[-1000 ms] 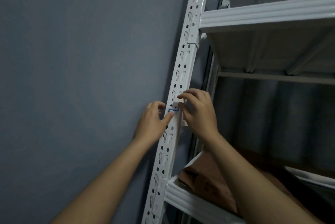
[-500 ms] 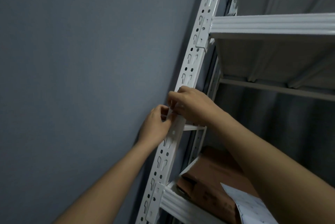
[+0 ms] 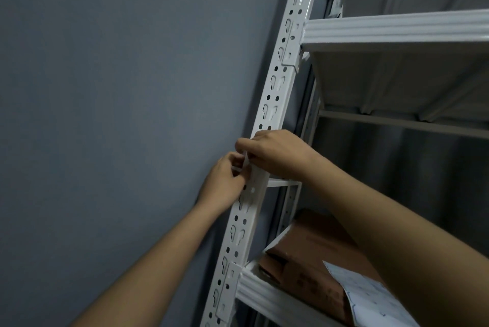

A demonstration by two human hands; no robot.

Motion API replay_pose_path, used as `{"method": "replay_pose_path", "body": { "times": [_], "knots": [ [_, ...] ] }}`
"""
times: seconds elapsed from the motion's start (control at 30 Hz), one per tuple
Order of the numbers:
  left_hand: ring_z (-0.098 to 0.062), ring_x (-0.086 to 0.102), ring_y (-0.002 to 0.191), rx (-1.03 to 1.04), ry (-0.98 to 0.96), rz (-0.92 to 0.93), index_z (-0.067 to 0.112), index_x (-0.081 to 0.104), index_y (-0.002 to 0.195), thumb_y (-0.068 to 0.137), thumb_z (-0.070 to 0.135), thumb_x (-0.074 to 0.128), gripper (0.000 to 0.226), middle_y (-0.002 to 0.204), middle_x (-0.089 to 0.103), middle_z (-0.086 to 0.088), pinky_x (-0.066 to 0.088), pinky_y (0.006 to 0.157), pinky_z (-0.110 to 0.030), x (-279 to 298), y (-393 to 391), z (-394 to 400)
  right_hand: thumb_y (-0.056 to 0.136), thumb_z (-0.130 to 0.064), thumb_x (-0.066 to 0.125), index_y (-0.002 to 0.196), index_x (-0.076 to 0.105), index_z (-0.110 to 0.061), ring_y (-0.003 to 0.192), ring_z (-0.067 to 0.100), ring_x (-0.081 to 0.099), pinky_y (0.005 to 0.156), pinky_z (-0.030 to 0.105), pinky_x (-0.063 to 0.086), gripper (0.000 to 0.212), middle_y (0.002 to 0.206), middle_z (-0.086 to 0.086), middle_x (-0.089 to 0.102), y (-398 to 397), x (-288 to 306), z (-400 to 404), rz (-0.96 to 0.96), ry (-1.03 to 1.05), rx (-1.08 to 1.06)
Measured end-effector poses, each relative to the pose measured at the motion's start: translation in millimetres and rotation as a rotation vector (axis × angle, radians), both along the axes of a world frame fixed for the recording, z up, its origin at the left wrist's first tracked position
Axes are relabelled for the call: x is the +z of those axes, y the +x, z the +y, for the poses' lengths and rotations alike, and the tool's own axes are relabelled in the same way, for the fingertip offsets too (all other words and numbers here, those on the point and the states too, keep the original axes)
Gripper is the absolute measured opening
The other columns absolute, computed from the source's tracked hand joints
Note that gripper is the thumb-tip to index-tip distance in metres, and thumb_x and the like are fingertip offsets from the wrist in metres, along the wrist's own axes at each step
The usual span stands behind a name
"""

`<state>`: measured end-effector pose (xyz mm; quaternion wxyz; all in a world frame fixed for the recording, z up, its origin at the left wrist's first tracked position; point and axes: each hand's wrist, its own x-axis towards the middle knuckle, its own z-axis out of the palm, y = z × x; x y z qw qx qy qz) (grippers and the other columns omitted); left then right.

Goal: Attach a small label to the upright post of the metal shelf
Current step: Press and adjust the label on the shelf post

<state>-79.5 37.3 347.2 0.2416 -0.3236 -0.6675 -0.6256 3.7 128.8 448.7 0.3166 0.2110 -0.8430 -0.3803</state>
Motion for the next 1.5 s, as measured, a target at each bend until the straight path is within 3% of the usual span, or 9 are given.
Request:
{"method": "replay_pose_path", "body": {
  "times": [0.17,0.3,0.6,0.73,1.1,1.27,1.4,1.5],
  "knots": [
    [-0.01,0.061,0.075,-0.028,-0.01,-0.005,0.035,0.05,0.081,0.088,0.023,0.057,0.016,0.083,0.062,0.006,0.051,0.069,-0.032,-2,3,-2,0.096,-0.022,0.048,0.123,0.042,-0.021,0.084,0.023,0.058,0.072,0.04,0.053,0.028,0.095,0.006,0.059,-1,-4,2,0.011,-0.121,-0.031],
    [-0.007,0.062,0.08,-0.038,0.003,0.012,0.036,0.051,0.084,0.089,0.023,0.057,0.015,0.092,0.062,0.007,0.052,0.072,-0.031,-1,3,-2,0.093,-0.022,0.05,0.118,0.045,-0.022,0.085,0.023,0.058,0.071,0.039,0.052,0.026,0.097,0.004,0.058,-1,-12,5,0.046,-0.27,-0.009],
    [-0.011,0.063,0.085,-0.021,-0.015,0.003,0.037,0.051,0.083,0.088,0.023,0.058,0.017,0.098,0.063,0.005,0.054,0.079,-0.039,-1,4,-2,0.092,-0.02,0.053,0.111,0.045,-0.019,0.082,0.025,0.057,0.072,0.042,0.053,0.02,0.094,0.005,0.058,-1,-12,4,0.031,-0.336,-0.004],
    [-0.013,0.063,0.087,-0.006,-0.044,-0.013,0.032,0.051,0.094,0.088,0.023,0.058,0.012,0.103,0.063,0.003,0.053,0.081,-0.039,-1,7,-3,0.092,-0.019,0.051,0.107,0.045,-0.016,0.081,0.028,0.056,0.071,0.043,0.051,0.017,0.089,0.007,0.057,-4,-13,3,0.055,-0.365,-0.003],
    [-0.009,0.062,0.086,-0.002,-0.087,0.002,0.03,0.053,0.093,0.088,0.019,0.056,0.013,0.099,0.062,0.009,0.053,0.08,-0.036,2,9,-9,0.09,-0.013,0.06,0.132,0.04,-0.029,0.094,0.02,0.061,0.08,0.04,0.053,0.049,0.101,-0.003,0.069,-2,-10,6,-0.033,-0.491,0.025],
    [-0.008,0.06,0.083,0.05,-0.021,0.046,0.027,0.055,0.099,0.089,0.022,0.056,0.012,0.105,0.058,0.007,0.052,0.081,-0.035,3,9,-10,0.09,-0.008,0.055,0.138,0.038,-0.033,0.095,0.019,0.06,0.079,0.04,0.052,0.057,0.102,-0.004,0.066,2,-9,7,0.001,-0.516,0.045],
    [-0.007,0.058,0.087,0.118,0.014,0.109,0.022,0.06,0.104,0.091,0.022,0.056,0.013,0.106,0.053,0.007,0.049,0.08,-0.027,8,15,-10,0.087,-0.004,0.055,0.141,0.032,-0.04,0.1,0.018,0.058,0.072,0.031,0.049,0.069,0.108,-0.004,0.059,0,-14,17,0.083,-0.474,0.043],
    [-0.009,0.058,0.09,0.15,0.001,0.126,0.021,0.062,0.106,0.092,0.023,0.056,0.016,0.108,0.053,0.006,0.05,0.081,-0.03,11,18,-8,0.087,-0.002,0.057,0.143,0.029,-0.039,0.105,0.017,0.057,0.072,0.027,0.048,0.074,0.111,-0.004,0.06,-3,-18,23,0.153,-0.443,0.057]
  ]
}}
